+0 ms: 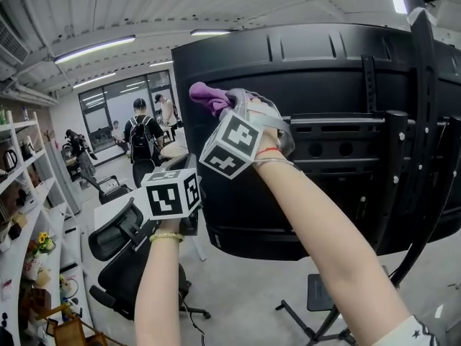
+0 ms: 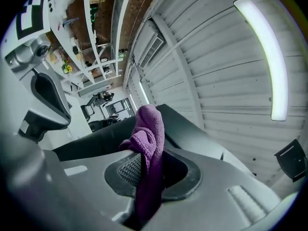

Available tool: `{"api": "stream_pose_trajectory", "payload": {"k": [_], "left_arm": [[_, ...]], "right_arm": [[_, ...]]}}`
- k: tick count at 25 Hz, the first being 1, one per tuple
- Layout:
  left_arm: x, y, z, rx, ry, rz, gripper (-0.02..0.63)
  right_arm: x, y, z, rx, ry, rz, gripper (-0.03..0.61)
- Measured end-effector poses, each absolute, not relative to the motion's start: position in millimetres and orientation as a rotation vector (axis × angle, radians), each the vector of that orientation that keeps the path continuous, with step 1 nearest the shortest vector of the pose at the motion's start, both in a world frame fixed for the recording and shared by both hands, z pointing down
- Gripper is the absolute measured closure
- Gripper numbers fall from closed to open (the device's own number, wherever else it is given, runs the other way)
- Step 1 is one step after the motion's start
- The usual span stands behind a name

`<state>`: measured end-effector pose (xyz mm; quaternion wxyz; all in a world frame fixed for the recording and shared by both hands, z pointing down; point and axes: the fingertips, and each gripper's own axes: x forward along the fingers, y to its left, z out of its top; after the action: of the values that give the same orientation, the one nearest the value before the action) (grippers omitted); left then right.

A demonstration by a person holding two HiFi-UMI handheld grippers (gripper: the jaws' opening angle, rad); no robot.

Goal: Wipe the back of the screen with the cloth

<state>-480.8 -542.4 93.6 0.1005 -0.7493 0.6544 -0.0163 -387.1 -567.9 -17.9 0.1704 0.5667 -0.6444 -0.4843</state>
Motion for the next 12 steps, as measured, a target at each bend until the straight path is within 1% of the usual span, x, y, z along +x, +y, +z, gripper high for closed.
{"api": "stream_pose_trajectory", "payload": {"k": [4, 12], "left_arm": [[-478.0, -551.4, 139.1, -2.288, 1.951, -0.052, 0.606], [-471.0, -544.4, 235.0, -2.407, 1.992, -0.019, 0.606]], "right_arm": [[-397.4, -580.1, 38.9, 1.538, -1.788, -1.332, 0.52], [-407.8, -565.7, 149.6, 1.398, -1.833, -1.291, 0.518]]}}
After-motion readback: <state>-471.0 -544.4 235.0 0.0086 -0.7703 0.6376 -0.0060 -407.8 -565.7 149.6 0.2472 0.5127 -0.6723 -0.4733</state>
